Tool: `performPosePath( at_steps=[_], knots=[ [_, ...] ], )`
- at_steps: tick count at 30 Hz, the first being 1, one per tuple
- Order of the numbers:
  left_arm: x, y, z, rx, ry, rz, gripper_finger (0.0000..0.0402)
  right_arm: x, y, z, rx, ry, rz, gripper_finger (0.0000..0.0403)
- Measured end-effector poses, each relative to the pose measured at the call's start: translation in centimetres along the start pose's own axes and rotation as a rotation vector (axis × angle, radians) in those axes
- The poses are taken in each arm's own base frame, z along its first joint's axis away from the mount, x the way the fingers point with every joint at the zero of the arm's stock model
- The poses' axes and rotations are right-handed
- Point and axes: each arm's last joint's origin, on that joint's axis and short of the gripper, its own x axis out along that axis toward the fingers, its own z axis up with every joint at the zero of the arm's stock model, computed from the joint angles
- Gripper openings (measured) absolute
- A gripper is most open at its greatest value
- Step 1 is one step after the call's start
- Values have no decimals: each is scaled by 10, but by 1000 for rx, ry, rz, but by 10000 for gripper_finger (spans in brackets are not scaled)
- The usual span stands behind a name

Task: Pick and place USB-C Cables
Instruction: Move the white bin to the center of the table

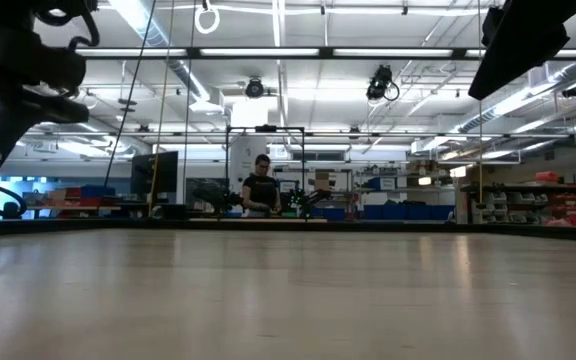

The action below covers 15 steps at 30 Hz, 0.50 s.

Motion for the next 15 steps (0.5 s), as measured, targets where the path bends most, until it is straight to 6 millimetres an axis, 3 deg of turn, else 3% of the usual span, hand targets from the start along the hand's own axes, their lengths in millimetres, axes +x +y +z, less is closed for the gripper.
performPosePath(
  at_steps=[8,15],
  knots=[
    [1,8,1,-348,-16,40,134,4,-6,7,-46,-18,-34,234],
    [1,13,1,-409,-23,40,18,6,-8,10,-48,-20,-41,234]
  ],
)
